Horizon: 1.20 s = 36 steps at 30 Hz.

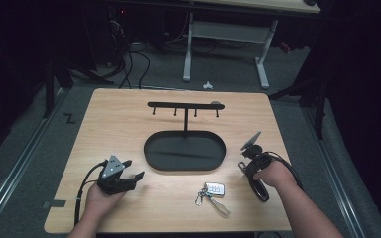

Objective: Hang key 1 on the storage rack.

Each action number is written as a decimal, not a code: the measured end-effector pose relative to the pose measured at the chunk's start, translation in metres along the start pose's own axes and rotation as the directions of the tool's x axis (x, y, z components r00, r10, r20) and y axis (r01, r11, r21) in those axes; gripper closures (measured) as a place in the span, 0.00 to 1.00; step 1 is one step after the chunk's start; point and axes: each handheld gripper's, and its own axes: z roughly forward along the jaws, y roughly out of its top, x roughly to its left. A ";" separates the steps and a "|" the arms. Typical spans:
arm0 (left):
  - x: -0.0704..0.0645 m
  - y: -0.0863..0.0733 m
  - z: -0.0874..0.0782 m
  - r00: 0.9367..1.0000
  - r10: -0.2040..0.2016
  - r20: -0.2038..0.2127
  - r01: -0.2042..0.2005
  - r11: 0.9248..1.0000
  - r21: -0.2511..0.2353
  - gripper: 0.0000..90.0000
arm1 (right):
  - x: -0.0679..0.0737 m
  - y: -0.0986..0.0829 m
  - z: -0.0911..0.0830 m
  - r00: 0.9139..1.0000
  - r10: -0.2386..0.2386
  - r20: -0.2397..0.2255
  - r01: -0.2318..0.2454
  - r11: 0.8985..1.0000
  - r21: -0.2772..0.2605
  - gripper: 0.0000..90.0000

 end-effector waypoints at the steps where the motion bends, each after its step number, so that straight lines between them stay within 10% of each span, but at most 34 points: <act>1: 0.000 0.000 0.000 1.000 0.001 0.000 -0.001 1.000 -0.001 0.38 | 0.000 0.001 0.000 1.000 -0.005 -0.001 0.005 1.000 0.006 0.88; 16: 0.000 0.001 -0.001 1.000 0.005 0.007 -0.005 1.000 -0.009 0.39 | 0.002 0.006 0.000 0.999 -0.036 0.006 0.036 0.998 0.048 0.90; 36: -0.002 0.001 0.000 1.000 0.009 0.011 -0.009 1.000 -0.002 0.39 | -0.001 -0.018 -0.052 0.999 -0.021 -0.049 0.016 0.994 -0.104 0.90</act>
